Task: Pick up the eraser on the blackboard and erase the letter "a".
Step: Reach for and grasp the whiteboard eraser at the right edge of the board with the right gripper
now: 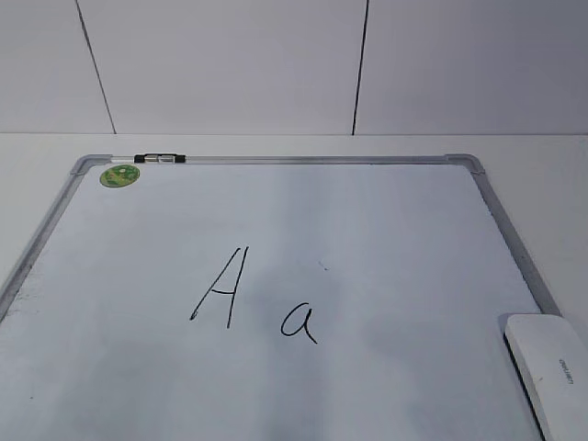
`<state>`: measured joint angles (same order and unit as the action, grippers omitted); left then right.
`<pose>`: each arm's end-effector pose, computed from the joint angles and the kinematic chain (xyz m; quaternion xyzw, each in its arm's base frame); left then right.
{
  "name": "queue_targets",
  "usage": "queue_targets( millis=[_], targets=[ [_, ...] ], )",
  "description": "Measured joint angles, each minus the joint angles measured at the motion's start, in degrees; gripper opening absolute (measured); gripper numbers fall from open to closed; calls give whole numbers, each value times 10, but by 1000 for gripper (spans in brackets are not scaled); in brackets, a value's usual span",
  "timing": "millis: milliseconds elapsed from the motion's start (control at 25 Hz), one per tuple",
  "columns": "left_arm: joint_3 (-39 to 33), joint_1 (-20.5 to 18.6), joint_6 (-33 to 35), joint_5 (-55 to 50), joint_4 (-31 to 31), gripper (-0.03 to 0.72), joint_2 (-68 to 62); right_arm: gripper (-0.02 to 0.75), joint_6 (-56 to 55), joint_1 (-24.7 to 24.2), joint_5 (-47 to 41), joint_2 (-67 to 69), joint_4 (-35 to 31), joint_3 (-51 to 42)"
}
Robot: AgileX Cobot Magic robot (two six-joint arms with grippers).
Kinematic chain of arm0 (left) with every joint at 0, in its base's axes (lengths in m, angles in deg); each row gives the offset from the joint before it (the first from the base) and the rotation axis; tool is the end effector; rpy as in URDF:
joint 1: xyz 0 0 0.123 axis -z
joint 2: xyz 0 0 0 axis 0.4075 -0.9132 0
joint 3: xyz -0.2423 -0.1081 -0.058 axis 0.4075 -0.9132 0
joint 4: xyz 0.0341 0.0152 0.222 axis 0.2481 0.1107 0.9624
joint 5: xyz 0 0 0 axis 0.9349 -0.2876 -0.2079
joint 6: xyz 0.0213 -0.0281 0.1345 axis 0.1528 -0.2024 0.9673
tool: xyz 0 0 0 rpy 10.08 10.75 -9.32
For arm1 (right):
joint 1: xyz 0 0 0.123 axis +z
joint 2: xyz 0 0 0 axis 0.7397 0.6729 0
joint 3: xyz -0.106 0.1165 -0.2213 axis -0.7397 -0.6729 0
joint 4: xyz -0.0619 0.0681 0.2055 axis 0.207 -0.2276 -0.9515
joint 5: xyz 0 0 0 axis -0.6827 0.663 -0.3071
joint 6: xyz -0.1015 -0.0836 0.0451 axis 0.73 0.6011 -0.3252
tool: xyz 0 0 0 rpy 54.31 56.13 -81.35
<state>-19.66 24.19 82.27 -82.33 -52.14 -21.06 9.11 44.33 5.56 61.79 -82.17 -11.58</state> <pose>0.0250 -0.0049 0.2387 0.0022 0.8658 -0.0198 0.5000 0.0194 -0.0110 0.2328 0.0331 0.8691 -0.0510 0.4909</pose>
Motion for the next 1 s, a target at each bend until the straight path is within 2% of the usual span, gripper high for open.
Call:
queue_targets(
  millis=[1000],
  targets=[
    [0,0,0,0,0,235,0,592,0,0,0,0,0,0]
  ],
)
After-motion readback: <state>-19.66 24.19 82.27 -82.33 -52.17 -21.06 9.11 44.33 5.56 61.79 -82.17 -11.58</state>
